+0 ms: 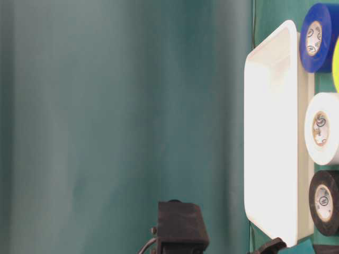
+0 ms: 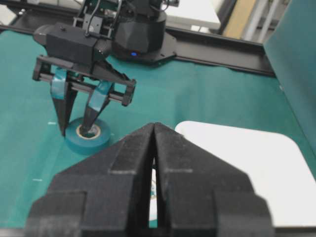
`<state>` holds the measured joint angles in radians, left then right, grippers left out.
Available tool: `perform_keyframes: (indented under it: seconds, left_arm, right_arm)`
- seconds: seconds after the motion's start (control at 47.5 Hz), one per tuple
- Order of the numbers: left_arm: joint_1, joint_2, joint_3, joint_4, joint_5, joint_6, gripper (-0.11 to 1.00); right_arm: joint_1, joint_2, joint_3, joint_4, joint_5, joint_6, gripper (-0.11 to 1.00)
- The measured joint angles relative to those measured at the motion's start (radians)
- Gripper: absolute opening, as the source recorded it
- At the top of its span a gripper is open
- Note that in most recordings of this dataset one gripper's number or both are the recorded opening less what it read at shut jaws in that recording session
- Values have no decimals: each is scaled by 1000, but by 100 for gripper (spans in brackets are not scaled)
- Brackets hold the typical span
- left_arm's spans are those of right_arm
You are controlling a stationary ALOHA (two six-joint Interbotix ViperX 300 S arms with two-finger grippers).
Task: Pick up the tape from a random location and place it into the white case.
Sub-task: 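Lower the left gripper over the teal tape roll's center hole, then close the left gripper on the teal tape roll and lift it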
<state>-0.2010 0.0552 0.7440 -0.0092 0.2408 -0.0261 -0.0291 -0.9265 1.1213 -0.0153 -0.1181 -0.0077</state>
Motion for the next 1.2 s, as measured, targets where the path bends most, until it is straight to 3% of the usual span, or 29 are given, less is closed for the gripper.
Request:
perform_keyframes:
  seconds: [0.568, 1.199]
  left_arm:
    - [-3, -46, -17, 0, 51, -2, 24]
    - [-6, -324, -179, 2, 367, 2, 24]
  right_arm:
    - [0, 0, 0, -2, 2, 0, 0]
    - [0, 0, 0, -2, 2, -2, 0]
